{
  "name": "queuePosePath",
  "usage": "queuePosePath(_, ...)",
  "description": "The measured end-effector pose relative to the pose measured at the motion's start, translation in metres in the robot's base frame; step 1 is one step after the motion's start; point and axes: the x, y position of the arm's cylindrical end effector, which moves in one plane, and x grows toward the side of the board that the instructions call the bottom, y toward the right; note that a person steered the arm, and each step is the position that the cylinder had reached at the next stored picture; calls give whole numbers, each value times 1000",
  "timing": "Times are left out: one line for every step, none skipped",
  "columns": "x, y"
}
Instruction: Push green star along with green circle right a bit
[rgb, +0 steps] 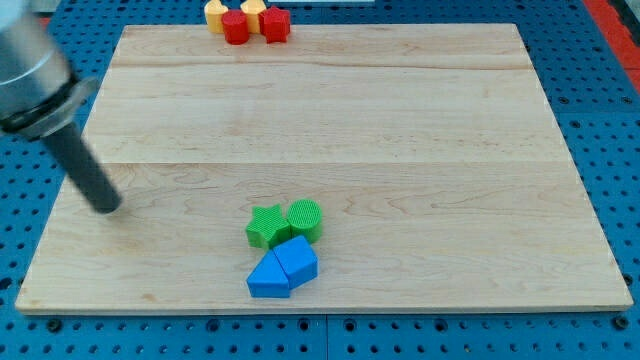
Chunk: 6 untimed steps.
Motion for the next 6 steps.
queuePosePath(-39, 37)
queuePosePath(-47, 68)
queuePosePath(-60, 128)
queuePosePath(-50, 139)
queuePosePath(-36, 139)
queuePosePath(-37, 125)
